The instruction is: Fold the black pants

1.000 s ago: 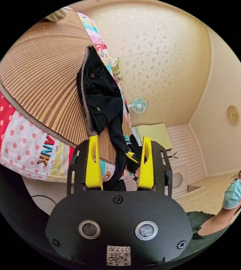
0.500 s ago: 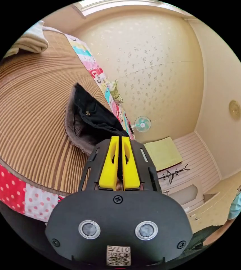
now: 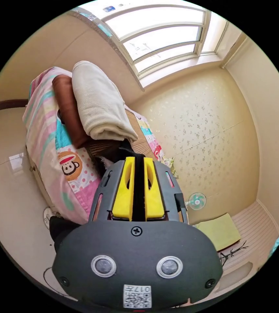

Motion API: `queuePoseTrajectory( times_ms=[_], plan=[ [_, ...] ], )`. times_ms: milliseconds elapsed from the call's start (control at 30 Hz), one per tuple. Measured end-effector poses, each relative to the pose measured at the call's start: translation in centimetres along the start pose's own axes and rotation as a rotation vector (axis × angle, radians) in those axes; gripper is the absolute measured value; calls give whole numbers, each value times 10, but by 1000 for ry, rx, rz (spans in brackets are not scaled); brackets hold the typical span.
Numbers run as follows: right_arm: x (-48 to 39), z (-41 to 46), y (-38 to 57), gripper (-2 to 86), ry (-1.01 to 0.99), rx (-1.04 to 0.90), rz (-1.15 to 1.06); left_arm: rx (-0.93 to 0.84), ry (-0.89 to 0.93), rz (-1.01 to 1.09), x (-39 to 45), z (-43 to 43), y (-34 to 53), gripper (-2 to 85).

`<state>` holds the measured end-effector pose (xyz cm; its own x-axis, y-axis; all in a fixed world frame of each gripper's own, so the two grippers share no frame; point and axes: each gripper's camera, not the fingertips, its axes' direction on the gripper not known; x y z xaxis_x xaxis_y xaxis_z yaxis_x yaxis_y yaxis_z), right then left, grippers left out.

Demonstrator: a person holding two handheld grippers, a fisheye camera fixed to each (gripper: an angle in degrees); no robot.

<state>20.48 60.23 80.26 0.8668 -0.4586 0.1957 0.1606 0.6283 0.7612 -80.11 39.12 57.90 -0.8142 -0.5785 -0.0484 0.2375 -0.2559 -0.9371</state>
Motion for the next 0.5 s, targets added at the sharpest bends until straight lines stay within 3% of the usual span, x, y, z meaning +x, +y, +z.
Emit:
queuePoseTrajectory(
  times_ms=[100,200,300,400,500],
  plan=[
    [-19,-29,-2,24,100,35,-45,16,-27,6,5,-25,44,155],
    [-46,-99,-1,19,117,197,-111,56,-25,142,34,-49,75,116],
    [-64,-173,-3,24,71,360,-158,-12,-4,300,77,-49,97,92],
    [-55,-186,-33,34,213,327,-128,-87,59,339,110,-38,118,93],
    [-8,-148,-66,45,195,197,25,-215,32,413,137,-3,141,65]
  ],
)
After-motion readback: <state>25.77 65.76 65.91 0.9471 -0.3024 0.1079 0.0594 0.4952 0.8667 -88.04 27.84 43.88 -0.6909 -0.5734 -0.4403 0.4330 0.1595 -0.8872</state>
